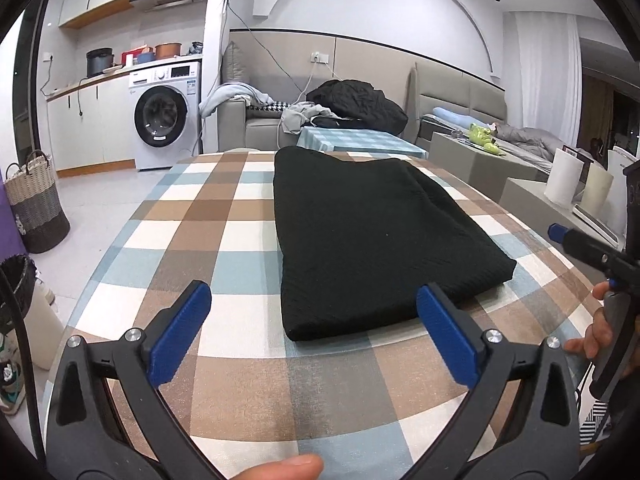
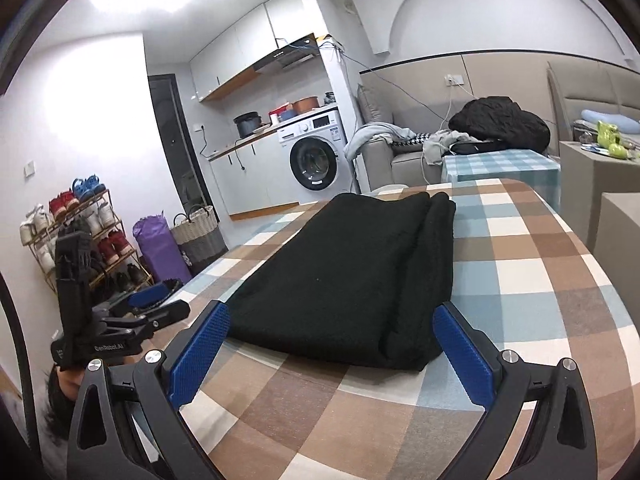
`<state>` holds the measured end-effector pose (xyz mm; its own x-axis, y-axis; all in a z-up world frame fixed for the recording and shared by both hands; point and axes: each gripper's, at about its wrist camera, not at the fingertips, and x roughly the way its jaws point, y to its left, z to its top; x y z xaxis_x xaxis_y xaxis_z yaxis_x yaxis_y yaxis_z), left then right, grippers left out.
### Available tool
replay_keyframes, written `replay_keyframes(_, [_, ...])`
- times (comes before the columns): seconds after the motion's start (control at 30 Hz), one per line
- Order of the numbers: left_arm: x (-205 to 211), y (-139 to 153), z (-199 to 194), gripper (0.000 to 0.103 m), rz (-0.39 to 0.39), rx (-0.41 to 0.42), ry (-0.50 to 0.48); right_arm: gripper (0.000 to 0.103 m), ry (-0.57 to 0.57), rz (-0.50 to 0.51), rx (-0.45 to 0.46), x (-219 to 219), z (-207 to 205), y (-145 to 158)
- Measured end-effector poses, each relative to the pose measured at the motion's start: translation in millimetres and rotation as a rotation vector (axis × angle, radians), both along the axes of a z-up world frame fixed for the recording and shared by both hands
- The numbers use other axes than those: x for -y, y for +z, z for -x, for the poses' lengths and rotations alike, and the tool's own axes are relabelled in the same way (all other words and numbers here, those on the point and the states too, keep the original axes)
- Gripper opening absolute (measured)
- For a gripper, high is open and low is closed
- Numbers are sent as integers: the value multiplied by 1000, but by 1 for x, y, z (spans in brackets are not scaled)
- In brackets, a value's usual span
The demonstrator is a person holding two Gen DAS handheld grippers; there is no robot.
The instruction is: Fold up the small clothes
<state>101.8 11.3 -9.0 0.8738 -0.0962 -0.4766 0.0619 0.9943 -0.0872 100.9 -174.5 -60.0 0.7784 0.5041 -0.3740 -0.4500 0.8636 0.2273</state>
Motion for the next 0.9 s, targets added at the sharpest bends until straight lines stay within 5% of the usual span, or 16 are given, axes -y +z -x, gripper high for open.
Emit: replay_keyframes(0.9, [-1,-7,-3,102,-15,-13,-6,103,-17,-6,-16,7,-6,-11])
